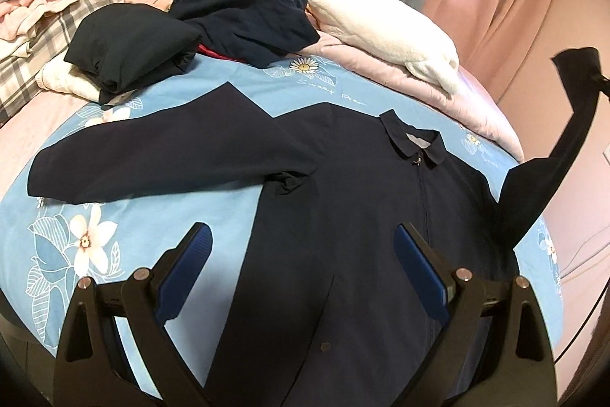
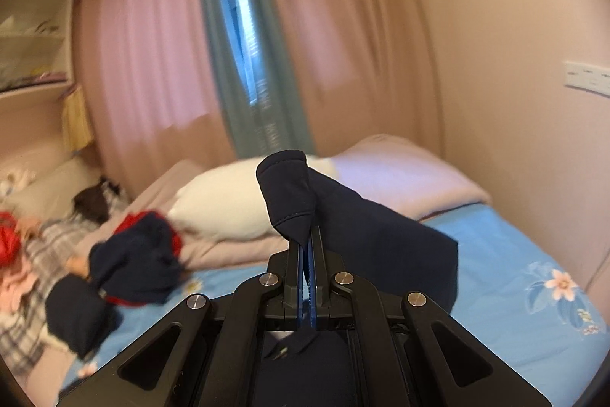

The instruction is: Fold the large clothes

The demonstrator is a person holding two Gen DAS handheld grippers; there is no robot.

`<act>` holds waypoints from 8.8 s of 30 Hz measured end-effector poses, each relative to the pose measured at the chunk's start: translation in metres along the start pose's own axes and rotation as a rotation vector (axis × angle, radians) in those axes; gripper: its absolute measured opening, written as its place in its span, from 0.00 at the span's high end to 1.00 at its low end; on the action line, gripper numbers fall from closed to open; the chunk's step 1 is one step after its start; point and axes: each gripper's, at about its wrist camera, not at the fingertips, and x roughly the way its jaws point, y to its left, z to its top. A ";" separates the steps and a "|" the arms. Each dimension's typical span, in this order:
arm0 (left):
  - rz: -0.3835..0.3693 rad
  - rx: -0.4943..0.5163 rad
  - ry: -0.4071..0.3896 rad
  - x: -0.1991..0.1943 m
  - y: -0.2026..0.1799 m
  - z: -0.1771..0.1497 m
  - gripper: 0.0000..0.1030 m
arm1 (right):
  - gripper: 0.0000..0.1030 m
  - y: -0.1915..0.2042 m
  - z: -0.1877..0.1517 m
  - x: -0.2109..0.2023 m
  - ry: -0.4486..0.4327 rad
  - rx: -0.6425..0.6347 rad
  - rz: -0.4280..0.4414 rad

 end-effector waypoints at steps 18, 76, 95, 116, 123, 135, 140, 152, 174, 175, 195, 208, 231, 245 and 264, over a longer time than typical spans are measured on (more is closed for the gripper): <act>0.084 -0.028 0.015 0.002 0.039 -0.006 0.06 | 0.98 0.118 -0.186 0.073 0.466 -0.122 0.321; -0.203 0.060 0.158 0.154 -0.065 0.038 0.89 | 0.51 -0.141 -0.218 0.015 0.479 0.255 -0.110; -0.105 0.158 0.221 0.199 -0.028 0.038 0.87 | 0.51 -0.139 -0.229 0.021 0.508 0.247 -0.103; 0.024 0.113 0.291 0.204 -0.029 0.021 0.60 | 0.51 -0.139 -0.237 0.016 0.539 0.242 -0.119; -0.017 0.071 0.200 0.148 -0.024 0.032 0.53 | 0.51 -0.119 -0.214 -0.004 0.473 0.169 -0.145; 0.017 -0.009 -0.017 0.015 -0.001 0.031 0.03 | 0.36 -0.069 -0.170 -0.062 0.331 0.090 -0.076; 0.020 -0.006 -0.071 -0.024 0.013 0.012 0.01 | 0.10 -0.049 -0.160 -0.086 0.258 0.073 -0.020; 0.216 0.026 -0.088 -0.058 0.050 -0.032 0.00 | 0.01 -0.007 -0.157 -0.119 0.180 0.010 0.076; 0.229 -0.281 -0.110 -0.060 0.145 -0.028 0.00 | 0.01 0.039 -0.168 -0.124 0.188 -0.114 0.064; 0.232 -0.305 -0.106 -0.057 0.152 -0.029 0.00 | 0.01 0.040 -0.169 -0.122 0.194 -0.118 0.065; 0.287 -0.645 -0.026 0.044 0.279 -0.008 0.10 | 0.01 0.050 -0.181 -0.090 0.297 -0.117 0.010; 0.226 -0.796 -0.091 0.079 0.318 0.006 0.45 | 0.01 0.045 -0.190 -0.078 0.336 -0.099 -0.008; 0.184 -0.497 -0.381 -0.012 0.195 0.114 0.97 | 0.01 0.013 -0.191 -0.095 0.318 -0.003 -0.077; 0.035 -0.167 -0.424 -0.033 0.040 0.153 0.97 | 0.01 -0.015 -0.192 -0.111 0.292 0.062 -0.133; -0.177 0.140 -0.238 0.016 -0.122 0.102 0.97 | 0.01 -0.059 -0.200 -0.114 0.302 0.152 -0.189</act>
